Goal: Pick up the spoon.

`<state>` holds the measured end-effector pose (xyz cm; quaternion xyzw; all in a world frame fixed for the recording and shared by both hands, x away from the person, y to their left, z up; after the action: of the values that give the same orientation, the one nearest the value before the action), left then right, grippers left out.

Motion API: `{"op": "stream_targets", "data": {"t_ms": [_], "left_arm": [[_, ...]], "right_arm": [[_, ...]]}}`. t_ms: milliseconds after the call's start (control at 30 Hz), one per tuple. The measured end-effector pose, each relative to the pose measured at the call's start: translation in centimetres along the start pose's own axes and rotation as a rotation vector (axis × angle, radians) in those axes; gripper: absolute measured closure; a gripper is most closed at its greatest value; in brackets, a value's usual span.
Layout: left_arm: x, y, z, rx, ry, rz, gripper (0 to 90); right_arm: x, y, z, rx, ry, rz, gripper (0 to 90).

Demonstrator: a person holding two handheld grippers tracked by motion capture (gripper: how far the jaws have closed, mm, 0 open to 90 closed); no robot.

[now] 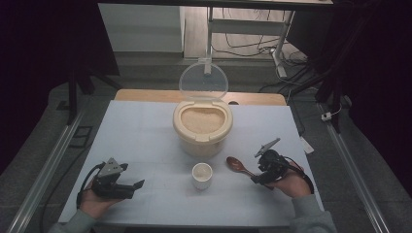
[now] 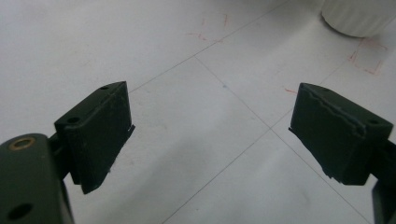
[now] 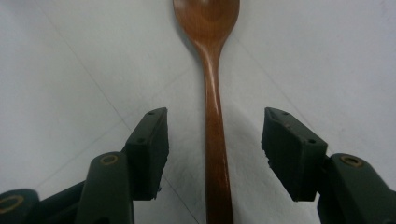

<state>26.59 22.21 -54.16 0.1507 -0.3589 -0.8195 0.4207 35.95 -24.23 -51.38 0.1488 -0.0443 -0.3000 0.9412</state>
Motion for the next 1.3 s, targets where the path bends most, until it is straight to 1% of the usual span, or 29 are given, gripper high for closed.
{"op": "stream_targets", "data": {"t_ms": [33, 67, 200, 233, 267, 300, 367, 433, 467, 567, 600, 633, 700, 733, 767, 800, 833, 900, 933, 1067, 1133, 1167, 1200, 1233, 1300], "left_arm": [[0.0, 0.0, 0.0, -0.001, 0.000, 0.000, 12.6], [0.0, 0.0, 0.0, -0.001, 0.000, 0.000, 12.6], [0.0, -0.1, -0.1, -0.005, -0.002, 0.001, 12.6], [0.0, -0.1, -0.1, -0.006, -0.001, 0.001, 12.6], [-0.1, -0.1, -0.1, -0.006, -0.002, 0.001, 12.6], [-0.1, -0.1, -0.1, -0.006, -0.003, 0.000, 12.7], [-0.1, -0.2, -0.1, -0.006, -0.002, 0.001, 12.7], [-0.1, -0.2, -0.1, -0.007, -0.003, 0.001, 12.7], [-0.1, -0.2, -0.1, -0.008, -0.002, 0.001, 12.7], [-0.1, -0.2, -0.1, -0.009, -0.002, 0.004, 12.8], [-0.1, -0.3, -0.1, -0.009, -0.002, 0.006, 12.9], [-0.1, -0.3, -0.1, -0.009, -0.002, 0.006, 12.9], [0.0, -0.2, -0.2, -0.012, 0.000, 0.001, 12.9], [0.0, -0.2, -0.2, -0.012, 0.000, 0.001, 12.9], [0.0, -0.2, -0.2, -0.013, 0.001, -0.002, 12.9], [0.0, -0.2, -0.2, -0.012, 0.002, -0.003, 12.9], [0.0, -0.2, -0.2, -0.012, 0.002, -0.003, 12.9], [0.0, -0.3, -0.2, -0.014, 0.002, -0.004, 12.9], [0.0, -0.3, -0.2, -0.014, 0.003, -0.004, 12.9], [0.0, -0.3, -0.2, -0.014, 0.004, -0.004, 13.0], [-0.1, -0.3, -0.2, -0.014, 0.003, -0.002, 13.0], [-0.1, -0.4, -0.2, -0.015, 0.003, -0.002, 13.0], [-0.1, -0.4, -0.2, -0.015, 0.003, -0.002, 13.0], [-0.1, -0.4, -0.2, -0.016, 0.004, -0.003, 13.0], [-0.2, -0.4, -0.2, -0.018, 0.006, -0.001, 13.0]], "right_arm": [[0.0, -0.1, -0.3, -0.024, -0.006, 0.001, 43.2], [0.1, -0.2, -0.4, -0.032, -0.005, 0.002, 44.2], [0.1, -0.2, -0.7, -0.042, -0.003, 0.005, 47.8], [0.1, -0.2, -1.0, -0.055, -0.002, 0.006, 50.1], [0.1, -0.2, -1.0, -0.055, -0.002, 0.006, 50.1], [0.0, -0.2, -1.2, -0.071, -0.002, 0.011, 52.3], [0.0, -0.2, -1.4, -0.087, -0.011, 0.018, 54.2], [0.0, -0.2, -1.5, -0.092, -0.014, 0.020, 55.5], [-0.1, -0.2, -1.5, -0.097, -0.016, 0.022, 57.1], [0.1, -0.2, -1.6, -0.105, -0.042, 0.028, 65.6], [0.1, -0.1, -1.7, -0.111, -0.041, 0.029, 66.4], [0.0, 0.0, -1.7, -0.121, -0.049, 0.044, 67.2], [-0.5, 0.3, -1.8, -0.149, -0.071, 0.091, 73.1], [-0.7, 0.4, -1.9, -0.160, -0.069, 0.106, 76.0], [-0.8, 0.5, -2.0, -0.165, -0.080, 0.123, 77.7], [-0.9, 0.6, -2.0, -0.173, -0.077, 0.108, 78.2], [-0.9, 0.6, -2.0, -0.173, -0.077, 0.108, 78.2], [-0.7, 0.5, -1.9, -0.160, -0.058, 0.077, 79.0], [-0.6, 0.4, -1.9, -0.152, -0.055, 0.070, 79.1], [-0.5, 0.2, -1.8, -0.126, -0.042, 0.068, 79.4], [-0.4, 0.2, -1.7, -0.122, -0.037, 0.068, 79.5], [-0.4, 0.2, -1.7, -0.118, -0.039, 0.071, 79.5], [-0.3, 0.2, -1.6, -0.105, -0.051, 0.068, 79.5], [-0.3, 0.2, -1.6, -0.105, -0.051, 0.068, 79.5], [-0.2, 0.1, -1.2, -0.083, -0.035, 0.055, 79.5]]}}
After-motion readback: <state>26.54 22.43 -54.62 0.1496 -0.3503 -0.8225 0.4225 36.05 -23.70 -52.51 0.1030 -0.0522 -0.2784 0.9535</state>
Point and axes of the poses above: each handheld gripper's, and its own axes: z roughly backward along the jaws, y roughly out of its top, x roughly to its right, the point moved 4 cm from there along -z, roughly forward along the jaws, and after that the axes turned 3 degrees about -x, right-handed, at the moved point
